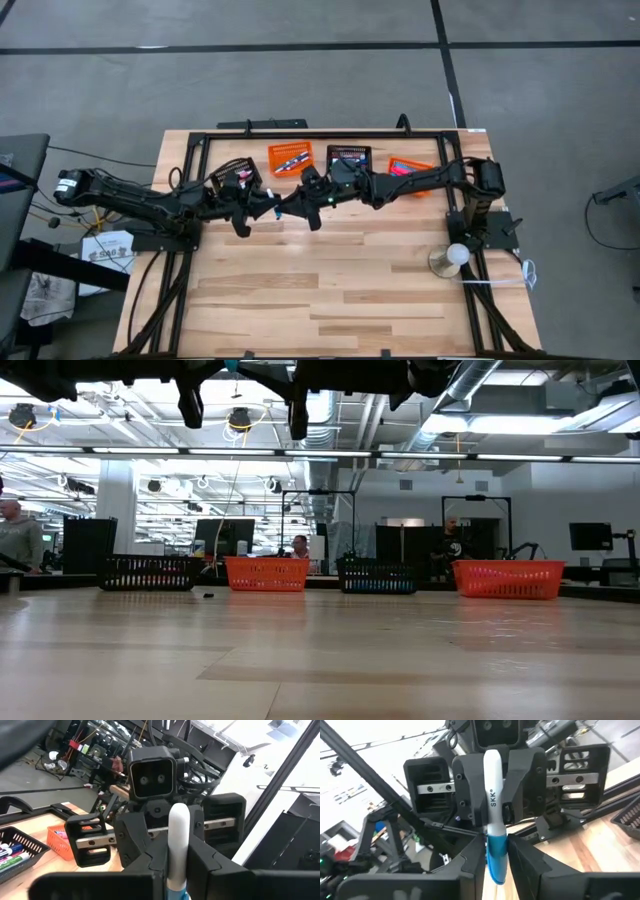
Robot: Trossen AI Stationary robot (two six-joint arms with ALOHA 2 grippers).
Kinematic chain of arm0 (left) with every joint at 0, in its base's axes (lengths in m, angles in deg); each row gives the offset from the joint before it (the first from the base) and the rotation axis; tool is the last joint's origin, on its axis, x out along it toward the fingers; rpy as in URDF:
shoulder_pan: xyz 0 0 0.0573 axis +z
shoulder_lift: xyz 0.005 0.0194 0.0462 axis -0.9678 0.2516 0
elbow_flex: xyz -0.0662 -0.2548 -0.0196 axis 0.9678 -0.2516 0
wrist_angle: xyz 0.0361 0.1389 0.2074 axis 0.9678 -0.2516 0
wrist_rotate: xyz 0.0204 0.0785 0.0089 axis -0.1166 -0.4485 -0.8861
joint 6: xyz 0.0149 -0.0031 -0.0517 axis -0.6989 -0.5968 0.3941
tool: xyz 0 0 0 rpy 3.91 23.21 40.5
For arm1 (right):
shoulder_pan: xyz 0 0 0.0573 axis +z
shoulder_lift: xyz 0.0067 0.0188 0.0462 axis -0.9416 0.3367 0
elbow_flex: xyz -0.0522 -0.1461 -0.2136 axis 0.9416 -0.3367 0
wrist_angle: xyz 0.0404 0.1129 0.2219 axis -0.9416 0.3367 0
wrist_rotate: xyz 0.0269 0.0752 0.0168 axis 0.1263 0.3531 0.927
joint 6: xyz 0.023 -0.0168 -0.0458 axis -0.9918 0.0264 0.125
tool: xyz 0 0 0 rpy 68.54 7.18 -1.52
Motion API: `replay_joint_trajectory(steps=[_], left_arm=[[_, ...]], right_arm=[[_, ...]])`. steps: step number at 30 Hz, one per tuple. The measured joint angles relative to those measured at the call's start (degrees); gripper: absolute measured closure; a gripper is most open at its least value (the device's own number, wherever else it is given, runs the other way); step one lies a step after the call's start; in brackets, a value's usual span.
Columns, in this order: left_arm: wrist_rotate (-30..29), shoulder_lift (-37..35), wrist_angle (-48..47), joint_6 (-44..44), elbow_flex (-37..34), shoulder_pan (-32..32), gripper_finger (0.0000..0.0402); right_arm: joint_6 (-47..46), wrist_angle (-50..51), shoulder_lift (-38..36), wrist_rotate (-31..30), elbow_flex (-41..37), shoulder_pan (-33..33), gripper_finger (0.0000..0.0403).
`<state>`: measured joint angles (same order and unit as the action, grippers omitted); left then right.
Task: Pick & Place Markers
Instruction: Put the white blue marker into the left black bin
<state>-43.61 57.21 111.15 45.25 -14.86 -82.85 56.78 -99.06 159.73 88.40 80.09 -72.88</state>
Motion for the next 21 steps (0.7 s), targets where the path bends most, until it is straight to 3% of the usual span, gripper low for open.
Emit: replay_joint_trajectory(steps=[12, 21], left_arm=[[-0.18, -0.51, -0.34, -1.7, 0.0, 0.0, 0.0366], [-3.67, -9.76, -14.94, -1.78, 0.0, 0.8, 0.0366]], right_arm=[[0.08, 2.43, 0.0, 9.25, 0.0, -1.8, 0.0231], [6.18, 3.89, 0.0, 14.05, 0.0, -3.16, 0.0217]])
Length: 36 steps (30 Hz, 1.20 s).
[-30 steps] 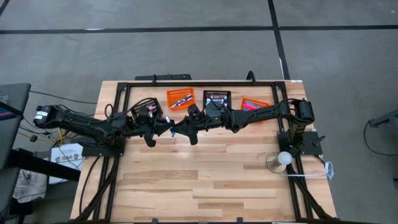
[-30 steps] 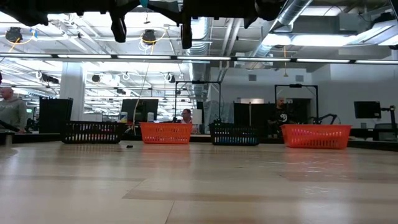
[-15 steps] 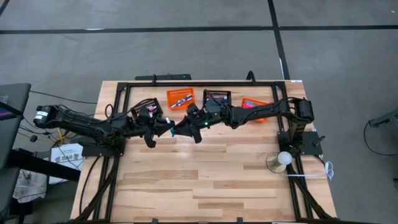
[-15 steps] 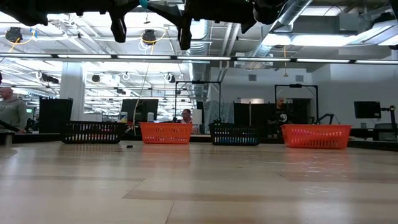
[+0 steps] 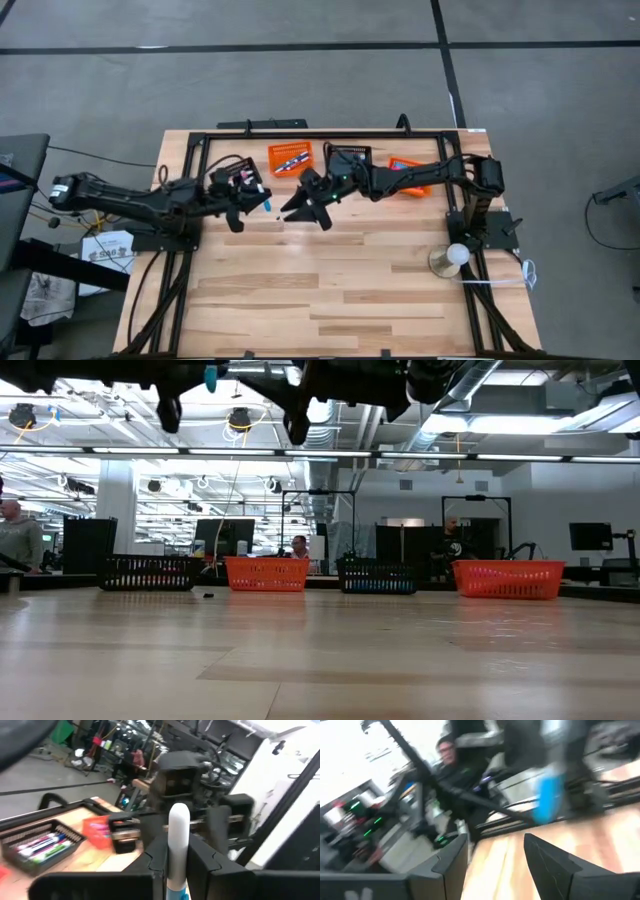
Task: Pick & Place Markers
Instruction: Put the white blue marker into the left black bin
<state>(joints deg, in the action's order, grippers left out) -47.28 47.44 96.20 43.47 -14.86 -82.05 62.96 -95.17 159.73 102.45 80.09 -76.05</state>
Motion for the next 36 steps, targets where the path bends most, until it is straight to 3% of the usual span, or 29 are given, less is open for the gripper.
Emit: replay_joint_trajectory(steps=[3, 8, 20, 28, 36], left_arm=[[-1.38, -3.82, -5.16, 0.01, 0.0, -0.01, 0.0366], [-2.93, -8.16, -13.01, 0.14, 0.0, -0.01, 0.0366], [-3.44, -8.18, -30.61, 3.12, 0.0, 2.94, 0.0366], [0.18, -7.06, -39.39, 2.91, 0.1, 10.4, 0.0366], [7.64, 0.15, -51.46, -9.74, 5.73, 23.2, 0.0366]], right_arm=[[1.55, 0.74, 0.0, 4.31, 0.0, 0.05, 0.0227], [4.48, 1.81, 0.0, 5.46, 0.0, 0.35, 0.0248], [5.34, 3.84, 0.0, 5.59, 0.0, -1.49, 0.0273], [6.86, 3.92, -1.76, 4.76, -1.08, -3.42, 0.0268], [8.5, 5.18, -14.38, -2.17, -11.93, -6.7, 0.027]])
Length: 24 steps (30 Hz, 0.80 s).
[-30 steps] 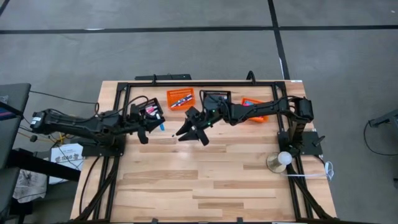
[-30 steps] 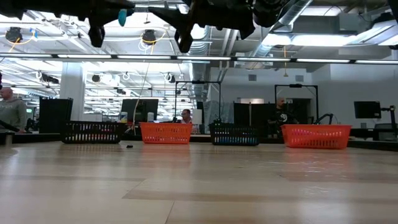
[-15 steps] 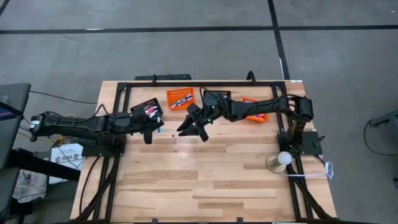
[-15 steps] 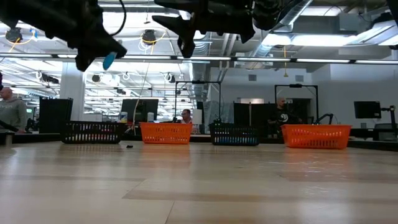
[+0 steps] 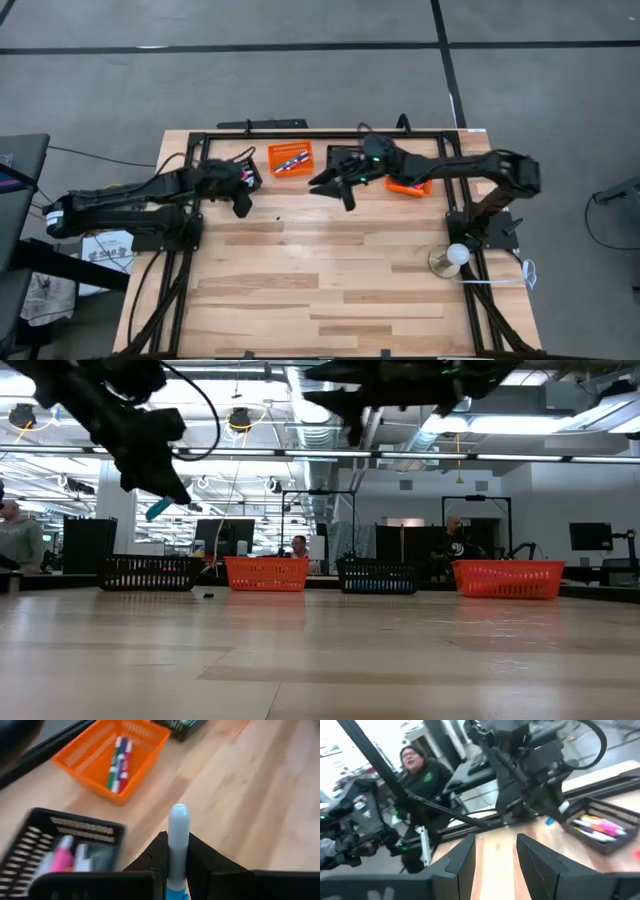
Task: Pick & Place Markers
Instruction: Put the white blue marker into the left black bin
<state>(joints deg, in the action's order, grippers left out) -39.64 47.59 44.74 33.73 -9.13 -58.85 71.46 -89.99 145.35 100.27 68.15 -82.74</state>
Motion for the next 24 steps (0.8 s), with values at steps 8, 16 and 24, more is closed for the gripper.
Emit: replay_joint_trajectory(steps=[8, 16, 24], left_arm=[[2.19, 11.34, -6.76, -17.64, 7.87, 12.82, 0.0366], [3.63, 23.8, -11.55, -26.9, 10.91, 20.9, 0.0366], [3.45, 32.46, -12.48, -31.49, 10.85, 23.85, 0.0366]], right_arm=[[2.16, -0.14, -15.56, -12.6, -13.91, 2.04, 0.0267], [4.34, -0.08, -28.04, -21.11, -24.38, 6.44, 0.027], [1.22, -0.14, -36.73, -22.64, -31.64, 6.74, 0.027]])
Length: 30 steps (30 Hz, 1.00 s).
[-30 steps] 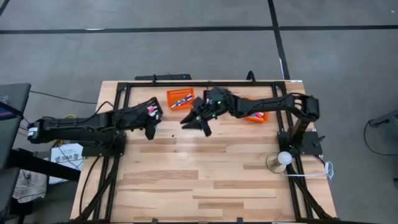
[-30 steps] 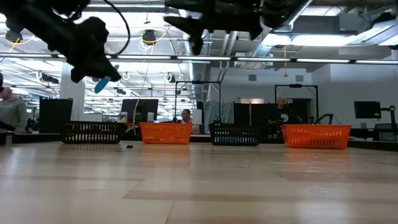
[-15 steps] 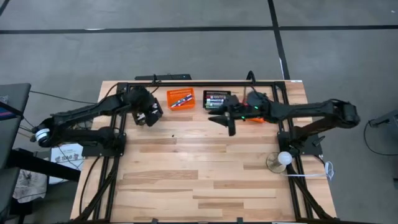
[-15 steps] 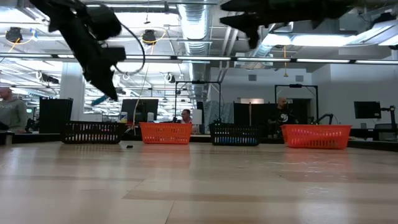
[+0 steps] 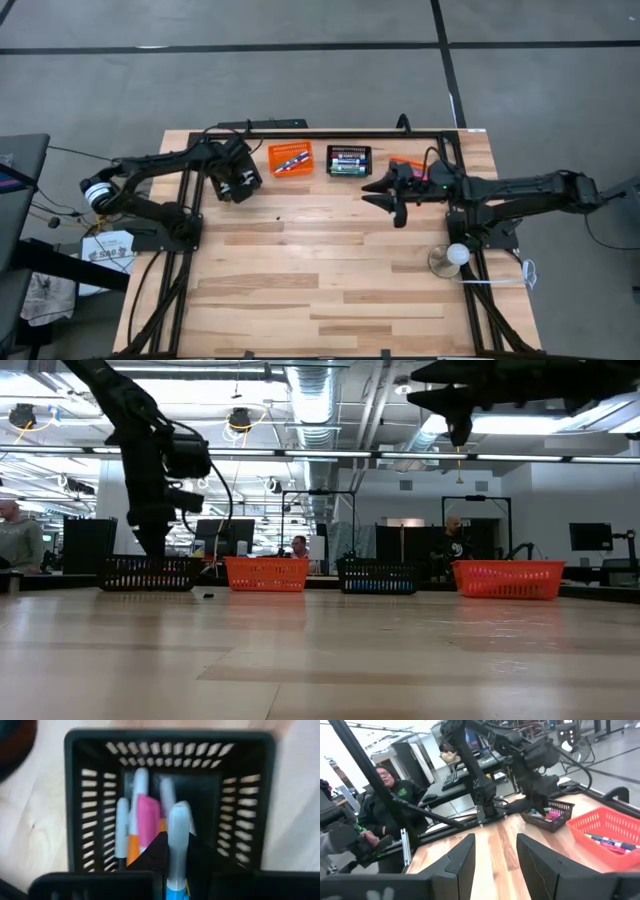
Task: Pick & Place Markers
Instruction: Put the white blue marker into the left black bin
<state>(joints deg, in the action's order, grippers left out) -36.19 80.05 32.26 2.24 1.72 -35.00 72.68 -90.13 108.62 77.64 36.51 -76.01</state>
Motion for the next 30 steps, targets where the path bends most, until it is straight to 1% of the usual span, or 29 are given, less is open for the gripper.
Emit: replay_joint_trajectory(steps=[6, 12, 17, 20, 23, 26, 30], left_arm=[[-1.57, 3.54, 0.11, -1.33, 1.32, 2.0, 0.0366], [-1.53, 4.7, -0.25, -2.25, 1.93, 2.5, 0.0364], [-1.29, 4.7, -0.19, -2.25, 1.93, 2.31, 0.0332], [-1.23, 4.61, -0.24, -2.16, 1.93, 2.31, 0.0326], [0.23, 4.33, -0.27, -2.05, 1.91, 2.31, 0.0323], [0.72, 3.77, -0.26, -1.93, 1.87, 2.31, 0.0313], [0.87, 1.57, -0.2, -1.37, 1.87, 2.31, 0.0286]], right_arm=[[-1.89, 0.13, -1.24, 0.19, -1.52, 0.05, 0.0268], [-3.35, 0.07, 0.29, 0.22, -1.65, 0.08, 0.0266], [-3.42, 0.12, 0.93, 0.23, -1.65, 0.07, 0.0268], [-4.61, 0.11, 0.91, 0.28, -1.65, -0.13, 0.0266], [-6.92, 0.36, 0.88, 0.37, -1.64, -0.61, 0.0264], [-10.0, 1.64, 0.88, 0.39, -1.63, -1.22, 0.0264], [-11.05, 5.29, 0.88, 0.37, -1.63, -2.42, 0.0266]])
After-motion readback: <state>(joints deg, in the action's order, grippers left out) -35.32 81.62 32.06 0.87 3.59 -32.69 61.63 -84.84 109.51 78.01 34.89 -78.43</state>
